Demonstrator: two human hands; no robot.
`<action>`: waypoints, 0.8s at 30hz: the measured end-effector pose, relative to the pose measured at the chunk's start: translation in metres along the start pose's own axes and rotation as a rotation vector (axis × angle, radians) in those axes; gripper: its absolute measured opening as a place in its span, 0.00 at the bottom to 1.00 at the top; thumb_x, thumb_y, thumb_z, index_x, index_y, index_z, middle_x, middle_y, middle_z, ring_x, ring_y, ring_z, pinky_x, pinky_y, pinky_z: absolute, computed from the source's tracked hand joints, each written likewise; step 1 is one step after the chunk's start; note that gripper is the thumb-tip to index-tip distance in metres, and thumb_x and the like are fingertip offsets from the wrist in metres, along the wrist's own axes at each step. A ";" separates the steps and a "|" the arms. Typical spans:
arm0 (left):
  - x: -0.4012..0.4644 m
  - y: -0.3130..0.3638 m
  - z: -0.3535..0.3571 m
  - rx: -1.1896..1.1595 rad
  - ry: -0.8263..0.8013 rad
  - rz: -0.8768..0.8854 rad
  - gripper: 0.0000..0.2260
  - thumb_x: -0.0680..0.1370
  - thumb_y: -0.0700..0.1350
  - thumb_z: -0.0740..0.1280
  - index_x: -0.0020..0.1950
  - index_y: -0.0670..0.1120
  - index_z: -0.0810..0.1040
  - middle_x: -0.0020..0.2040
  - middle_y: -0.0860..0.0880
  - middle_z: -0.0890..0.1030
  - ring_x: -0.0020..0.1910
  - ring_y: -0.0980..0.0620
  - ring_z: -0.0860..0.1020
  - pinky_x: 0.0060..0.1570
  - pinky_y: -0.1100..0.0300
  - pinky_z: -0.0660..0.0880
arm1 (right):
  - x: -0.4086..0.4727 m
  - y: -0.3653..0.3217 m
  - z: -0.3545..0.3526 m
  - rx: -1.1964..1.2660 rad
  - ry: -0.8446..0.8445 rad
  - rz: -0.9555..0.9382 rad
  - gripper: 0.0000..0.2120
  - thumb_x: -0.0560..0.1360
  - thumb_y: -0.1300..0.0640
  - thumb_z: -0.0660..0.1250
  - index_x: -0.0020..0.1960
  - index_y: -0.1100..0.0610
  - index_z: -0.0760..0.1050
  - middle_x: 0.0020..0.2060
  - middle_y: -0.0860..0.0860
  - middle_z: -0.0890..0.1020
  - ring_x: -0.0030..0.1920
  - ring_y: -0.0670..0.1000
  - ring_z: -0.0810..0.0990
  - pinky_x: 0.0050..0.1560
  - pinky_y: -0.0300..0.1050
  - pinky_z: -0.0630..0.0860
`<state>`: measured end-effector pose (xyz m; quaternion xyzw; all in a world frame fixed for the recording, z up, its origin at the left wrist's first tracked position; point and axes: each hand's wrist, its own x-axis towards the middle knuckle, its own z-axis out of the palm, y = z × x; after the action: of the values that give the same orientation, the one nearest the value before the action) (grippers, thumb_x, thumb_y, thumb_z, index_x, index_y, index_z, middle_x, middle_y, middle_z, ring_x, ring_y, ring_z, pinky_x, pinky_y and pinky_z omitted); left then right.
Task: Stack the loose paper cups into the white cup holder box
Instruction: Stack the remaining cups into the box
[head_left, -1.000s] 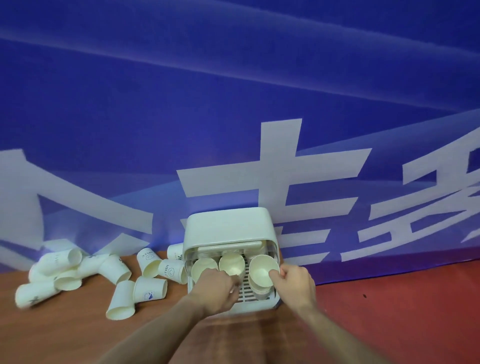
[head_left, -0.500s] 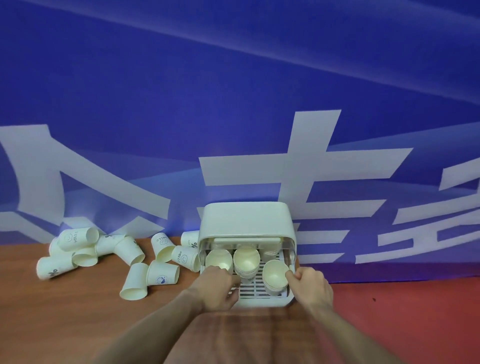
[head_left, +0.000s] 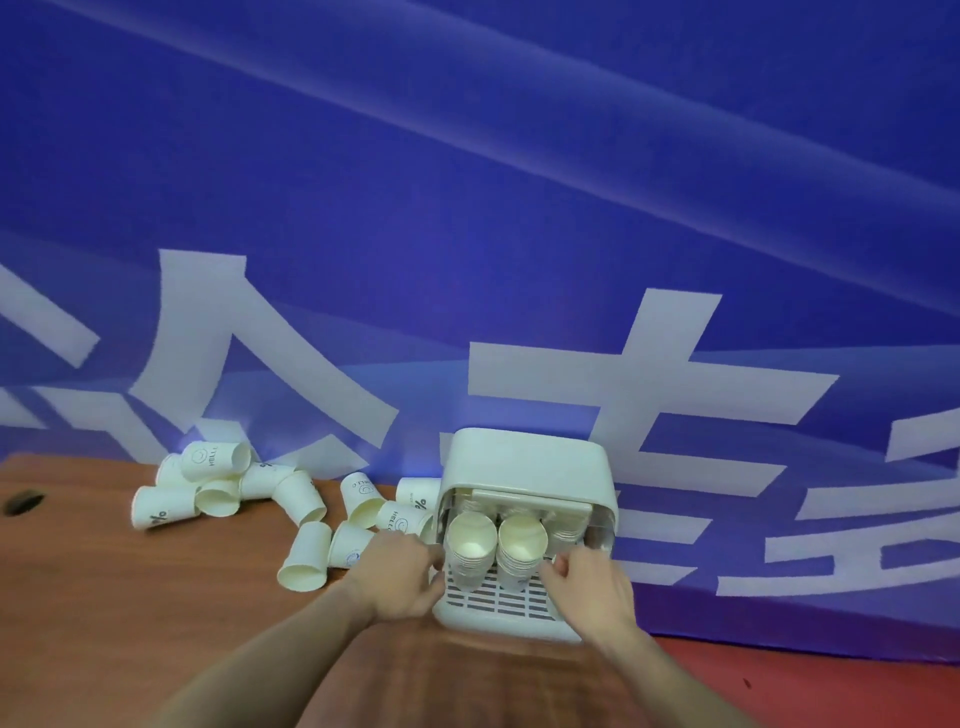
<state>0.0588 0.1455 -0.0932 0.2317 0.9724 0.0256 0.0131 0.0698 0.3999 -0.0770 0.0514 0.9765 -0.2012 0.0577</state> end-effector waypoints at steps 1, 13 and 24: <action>-0.007 -0.008 0.000 -0.014 0.018 -0.036 0.19 0.73 0.59 0.54 0.47 0.49 0.78 0.41 0.46 0.82 0.41 0.42 0.79 0.38 0.55 0.68 | -0.001 -0.010 0.001 -0.011 0.001 -0.035 0.16 0.73 0.46 0.60 0.31 0.55 0.70 0.29 0.49 0.76 0.34 0.52 0.74 0.37 0.46 0.72; -0.080 -0.106 -0.016 -0.048 0.005 -0.396 0.13 0.76 0.59 0.59 0.52 0.55 0.79 0.43 0.49 0.82 0.45 0.47 0.80 0.39 0.57 0.68 | 0.005 -0.147 0.039 -0.070 -0.100 -0.300 0.15 0.72 0.49 0.60 0.29 0.54 0.64 0.30 0.52 0.73 0.36 0.57 0.73 0.36 0.46 0.71; -0.100 -0.184 0.023 -0.084 -0.239 -0.545 0.13 0.77 0.54 0.58 0.48 0.50 0.80 0.47 0.49 0.82 0.45 0.45 0.80 0.43 0.56 0.74 | 0.029 -0.203 0.110 -0.189 -0.202 -0.310 0.09 0.73 0.49 0.60 0.40 0.52 0.76 0.41 0.52 0.81 0.46 0.57 0.79 0.44 0.46 0.74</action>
<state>0.0662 -0.0630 -0.1253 -0.0371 0.9884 0.0341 0.1433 0.0256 0.1723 -0.1027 -0.1254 0.9765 -0.1195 0.1284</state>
